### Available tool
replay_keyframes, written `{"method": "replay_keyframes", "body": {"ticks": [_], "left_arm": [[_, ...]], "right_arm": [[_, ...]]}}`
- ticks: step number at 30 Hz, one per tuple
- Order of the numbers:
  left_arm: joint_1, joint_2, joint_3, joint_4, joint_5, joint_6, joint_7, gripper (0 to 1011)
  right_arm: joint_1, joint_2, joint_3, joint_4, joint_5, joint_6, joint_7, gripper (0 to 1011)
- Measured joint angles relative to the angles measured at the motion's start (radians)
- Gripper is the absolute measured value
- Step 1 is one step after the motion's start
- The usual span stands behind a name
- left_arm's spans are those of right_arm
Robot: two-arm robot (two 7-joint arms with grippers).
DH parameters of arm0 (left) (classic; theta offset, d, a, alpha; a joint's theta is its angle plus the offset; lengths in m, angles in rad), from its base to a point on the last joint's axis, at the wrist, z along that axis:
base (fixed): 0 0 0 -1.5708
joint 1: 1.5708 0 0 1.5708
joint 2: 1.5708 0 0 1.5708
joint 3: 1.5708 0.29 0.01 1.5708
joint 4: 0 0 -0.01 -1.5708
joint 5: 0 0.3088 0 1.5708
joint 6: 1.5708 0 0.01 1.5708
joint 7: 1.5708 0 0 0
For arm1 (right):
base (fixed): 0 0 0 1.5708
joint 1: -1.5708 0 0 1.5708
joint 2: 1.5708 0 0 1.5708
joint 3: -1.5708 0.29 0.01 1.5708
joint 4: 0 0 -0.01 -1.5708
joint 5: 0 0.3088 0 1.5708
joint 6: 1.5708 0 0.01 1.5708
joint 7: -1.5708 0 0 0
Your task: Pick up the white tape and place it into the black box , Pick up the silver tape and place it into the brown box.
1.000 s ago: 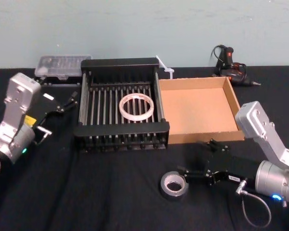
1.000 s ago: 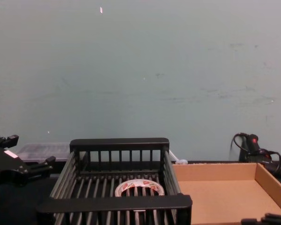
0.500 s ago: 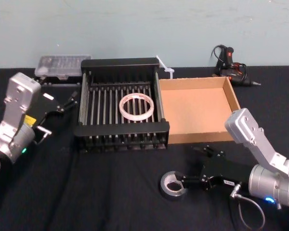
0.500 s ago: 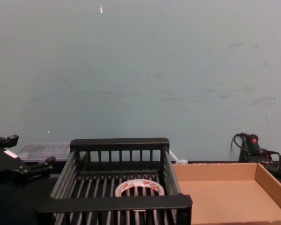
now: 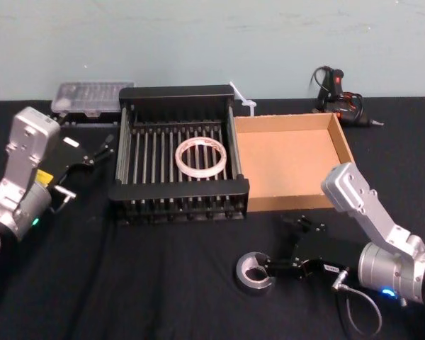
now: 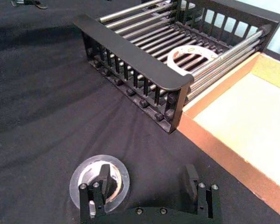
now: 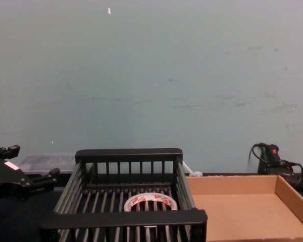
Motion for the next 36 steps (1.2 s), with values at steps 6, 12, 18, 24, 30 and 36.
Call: {"method": "replay_keyframes", "body": {"ticks": [6, 12, 18, 24, 30, 36], "left_arm": [[0.000, 0.000, 0.000, 0.000, 0.000, 0.000, 0.000, 1001], [0.000, 0.000, 0.000, 0.000, 0.000, 0.000, 0.000, 1001], [0.000, 0.000, 0.000, 0.000, 0.000, 0.000, 0.000, 1001], [0.000, 0.000, 0.000, 0.000, 0.000, 0.000, 0.000, 1001], [0.000, 0.000, 0.000, 0.000, 0.000, 0.000, 0.000, 1001], [0.000, 0.000, 0.000, 0.000, 0.000, 0.000, 0.000, 1001]], "right_arm": [[0.007, -0.013, -0.007, 0.015, -0.016, 0.002, 0.000, 1002], [0.012, -0.021, -0.011, 0.021, -0.027, 0.007, 0.003, 1002], [0.019, -0.026, -0.015, 0.025, -0.037, 0.012, 0.010, 1002], [0.023, -0.030, -0.019, 0.027, -0.046, 0.020, 0.015, 1002], [0.025, -0.032, -0.022, 0.031, -0.050, 0.027, 0.019, 1002], [0.026, -0.036, -0.023, 0.034, -0.052, 0.034, 0.022, 1002]]}}
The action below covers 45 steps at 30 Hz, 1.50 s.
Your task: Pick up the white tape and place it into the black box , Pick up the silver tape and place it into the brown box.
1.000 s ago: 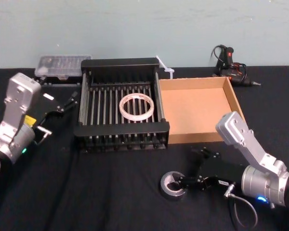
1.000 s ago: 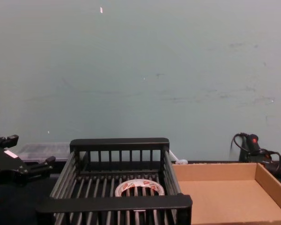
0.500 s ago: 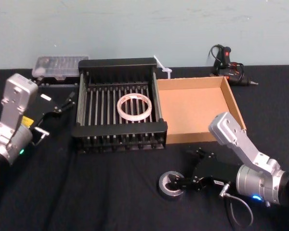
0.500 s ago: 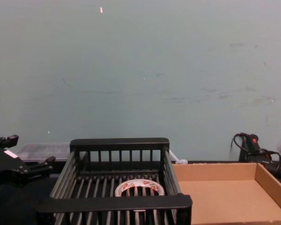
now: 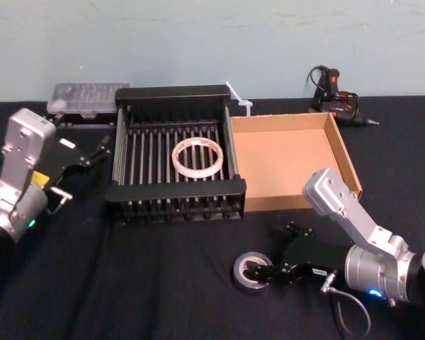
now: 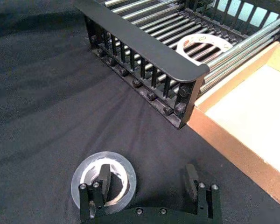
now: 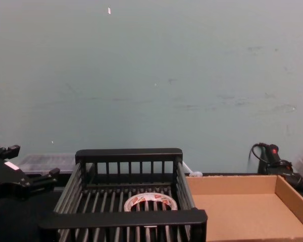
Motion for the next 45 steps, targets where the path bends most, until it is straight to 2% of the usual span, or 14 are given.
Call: {"method": "replay_keyframes", "body": {"ticks": [22, 31, 39, 40, 42, 45], "left_arm": [[0.000, 0.000, 0.000, 0.000, 0.000, 0.000, 0.000, 1001], [0.000, 0.000, 0.000, 0.000, 0.000, 0.000, 0.000, 1001], [0.000, 0.000, 0.000, 0.000, 0.000, 0.000, 0.000, 1001], [0.000, 0.000, 0.000, 0.000, 0.000, 0.000, 0.000, 1001], [0.000, 0.000, 0.000, 0.000, 0.000, 0.000, 0.000, 1001], [0.000, 0.000, 0.000, 0.000, 0.000, 0.000, 0.000, 1001]], "right_arm": [[0.001, -0.005, 0.001, 0.005, -0.001, 0.011, 0.000, 985], [0.000, -0.004, 0.001, 0.005, -0.001, 0.010, 0.000, 787], [0.000, -0.004, 0.001, 0.004, 0.000, 0.009, -0.001, 504], [0.000, -0.004, 0.001, 0.004, 0.000, 0.009, -0.001, 504], [0.000, -0.004, 0.001, 0.004, 0.000, 0.008, -0.001, 393], [0.000, -0.004, 0.001, 0.004, 0.000, 0.008, -0.001, 338]]}}
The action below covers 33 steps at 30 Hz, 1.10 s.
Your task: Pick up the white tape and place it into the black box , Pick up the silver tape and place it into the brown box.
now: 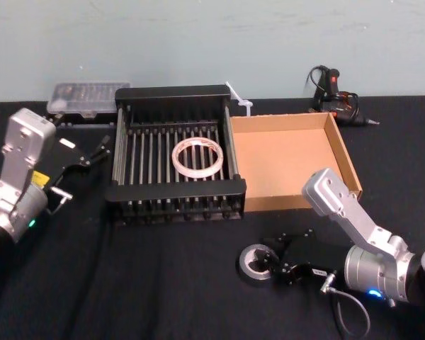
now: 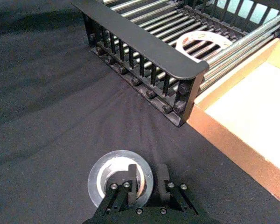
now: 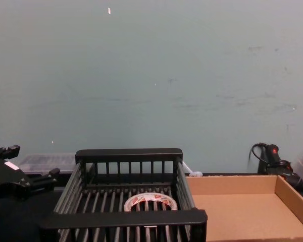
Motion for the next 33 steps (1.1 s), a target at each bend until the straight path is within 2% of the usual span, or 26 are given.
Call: {"method": "replay_keyframes", "body": {"ticks": [2, 6, 33], "left_arm": [[0.000, 0.000, 0.000, 0.000, 0.000, 0.000, 0.000, 1001], [0.000, 0.000, 0.000, 0.000, 0.000, 0.000, 0.000, 1002], [0.000, 0.000, 0.000, 0.000, 0.000, 0.000, 0.000, 1001]], "right_arm": [[0.000, 0.000, 0.000, 0.000, 0.000, 0.000, 0.000, 253], [0.000, 0.000, 0.000, 0.000, 0.000, -0.001, 0.000, 162], [-0.017, -0.001, 0.018, -0.012, 0.009, -0.017, -0.007, 159]]}}
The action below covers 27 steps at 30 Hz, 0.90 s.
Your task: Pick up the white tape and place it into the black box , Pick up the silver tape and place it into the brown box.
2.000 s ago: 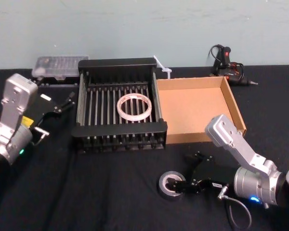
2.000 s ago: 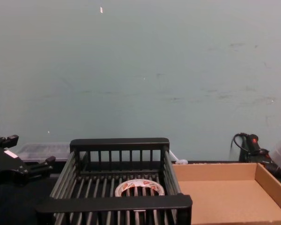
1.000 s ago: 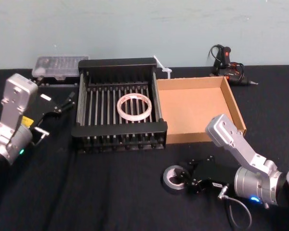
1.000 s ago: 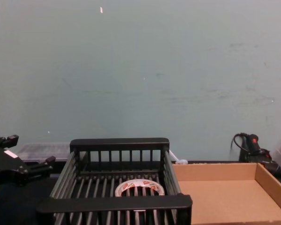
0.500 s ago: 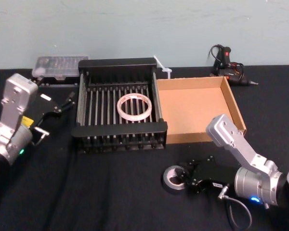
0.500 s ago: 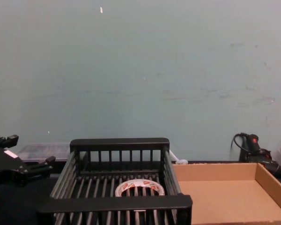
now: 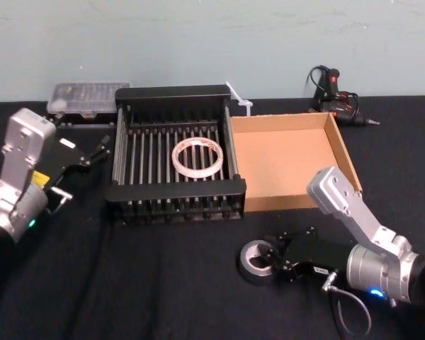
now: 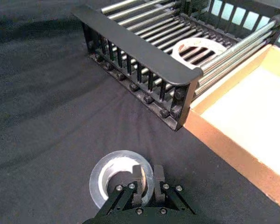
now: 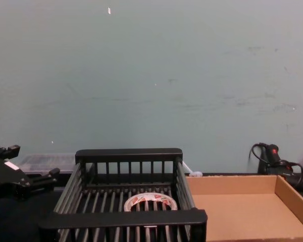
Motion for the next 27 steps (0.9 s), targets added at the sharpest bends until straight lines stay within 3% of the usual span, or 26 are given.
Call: {"method": "replay_keyframes", "body": {"ticks": [16, 27], "left_arm": [[0.000, 0.000, 0.000, 0.000, 0.000, 0.000, 0.000, 1001], [0.000, 0.000, 0.000, 0.000, 0.000, 0.000, 0.000, 1001]], "right_arm": [[-0.022, 0.004, 0.027, -0.027, 0.029, -0.027, -0.009, 159], [-0.059, 0.006, 0.066, -0.056, 0.071, -0.097, -0.019, 159]]}}
